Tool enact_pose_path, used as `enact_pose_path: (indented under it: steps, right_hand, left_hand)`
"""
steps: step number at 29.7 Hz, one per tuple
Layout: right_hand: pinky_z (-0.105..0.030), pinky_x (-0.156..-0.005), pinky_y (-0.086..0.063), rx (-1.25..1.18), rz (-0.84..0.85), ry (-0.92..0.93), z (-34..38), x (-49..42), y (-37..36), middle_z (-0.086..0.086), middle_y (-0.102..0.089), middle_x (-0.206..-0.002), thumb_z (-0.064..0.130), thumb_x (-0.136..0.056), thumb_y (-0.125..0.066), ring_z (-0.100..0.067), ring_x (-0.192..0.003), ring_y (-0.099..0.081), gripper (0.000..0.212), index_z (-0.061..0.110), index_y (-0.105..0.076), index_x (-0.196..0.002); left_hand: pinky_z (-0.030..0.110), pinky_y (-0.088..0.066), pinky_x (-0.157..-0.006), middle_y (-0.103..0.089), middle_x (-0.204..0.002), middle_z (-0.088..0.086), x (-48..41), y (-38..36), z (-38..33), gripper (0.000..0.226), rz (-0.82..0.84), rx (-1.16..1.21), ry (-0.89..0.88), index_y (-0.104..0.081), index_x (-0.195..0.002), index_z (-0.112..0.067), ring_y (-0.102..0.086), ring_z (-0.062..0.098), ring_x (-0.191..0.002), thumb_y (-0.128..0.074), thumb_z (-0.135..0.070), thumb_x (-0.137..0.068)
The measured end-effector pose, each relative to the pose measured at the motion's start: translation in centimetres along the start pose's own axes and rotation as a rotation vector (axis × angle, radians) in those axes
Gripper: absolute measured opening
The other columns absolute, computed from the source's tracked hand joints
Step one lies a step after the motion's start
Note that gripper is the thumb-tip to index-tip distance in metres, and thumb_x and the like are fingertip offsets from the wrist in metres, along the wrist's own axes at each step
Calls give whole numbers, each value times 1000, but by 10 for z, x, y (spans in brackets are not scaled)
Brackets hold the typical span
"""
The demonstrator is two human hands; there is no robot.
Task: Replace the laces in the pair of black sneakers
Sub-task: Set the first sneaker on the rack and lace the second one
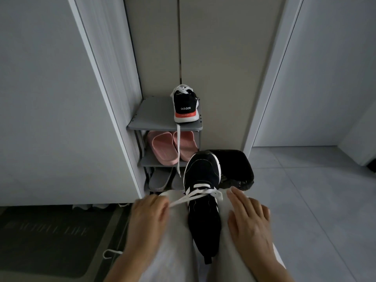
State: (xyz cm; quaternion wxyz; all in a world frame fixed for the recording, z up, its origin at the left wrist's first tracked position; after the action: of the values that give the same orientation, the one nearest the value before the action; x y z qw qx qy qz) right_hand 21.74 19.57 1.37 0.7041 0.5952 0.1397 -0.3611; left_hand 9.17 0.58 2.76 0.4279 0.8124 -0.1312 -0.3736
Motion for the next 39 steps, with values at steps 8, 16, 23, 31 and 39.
enact_pose_path:
  steps: [8,16,23,31,39]
  right_hand:
    - [-30,-85,-49,-568,367,-667,-15,-34,-18,9,-68,-98,32,-90,-54,-12,-94,-62,13,33,-65,-98]
    - [-6,-56,-44,-794,318,-700,10,-46,-12,2,-66,-78,16,-84,-67,-10,-70,-59,4,18,-64,-85]
    - [-5,-59,-43,-754,306,-580,16,-47,-10,9,-62,-76,12,-85,-65,-7,-71,-58,19,28,-58,-78]
    - [-7,-58,-40,-480,73,-280,17,-42,-15,7,-54,-76,-1,-73,-68,-7,-62,-52,18,14,-59,-75]
    - [-14,-57,-47,-900,140,-766,15,-40,-18,1,-65,-69,4,-82,-63,-4,-62,-59,10,13,-64,-78]
  left_hand:
    - [32,-51,-74,-54,-83,-13,8,13,35,18,197,-1,246,-59,-85,-28,-57,7,-74,-68,-13,-80]
    - [23,-38,-63,-55,-58,-13,-34,-23,-37,34,178,89,35,-56,-69,-24,-56,6,-54,-87,-19,-56]
    - [27,-35,-76,-64,-69,-11,-32,-29,-43,13,130,148,51,-62,-77,-21,-59,10,-68,-72,-30,-77]
    - [20,-32,-67,-61,-60,-13,-34,-42,-57,26,28,-46,-76,-67,-73,-26,-57,5,-56,-85,-20,-56]
    - [20,-28,-65,-51,-54,-12,-45,-47,-60,6,-69,-48,-81,-67,-61,-28,-52,8,-51,-69,-33,-65]
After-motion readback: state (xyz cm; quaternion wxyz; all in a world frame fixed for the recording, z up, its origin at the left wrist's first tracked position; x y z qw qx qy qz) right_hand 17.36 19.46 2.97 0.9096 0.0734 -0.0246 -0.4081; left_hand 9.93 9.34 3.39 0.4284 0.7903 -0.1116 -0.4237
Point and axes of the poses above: each hand's wrist, its own x-axis away from the middle knuckle, its own y-axis out of the back of the hand, z = x × y, the point moved 2 cm from there along -x, towards the middle knuckle
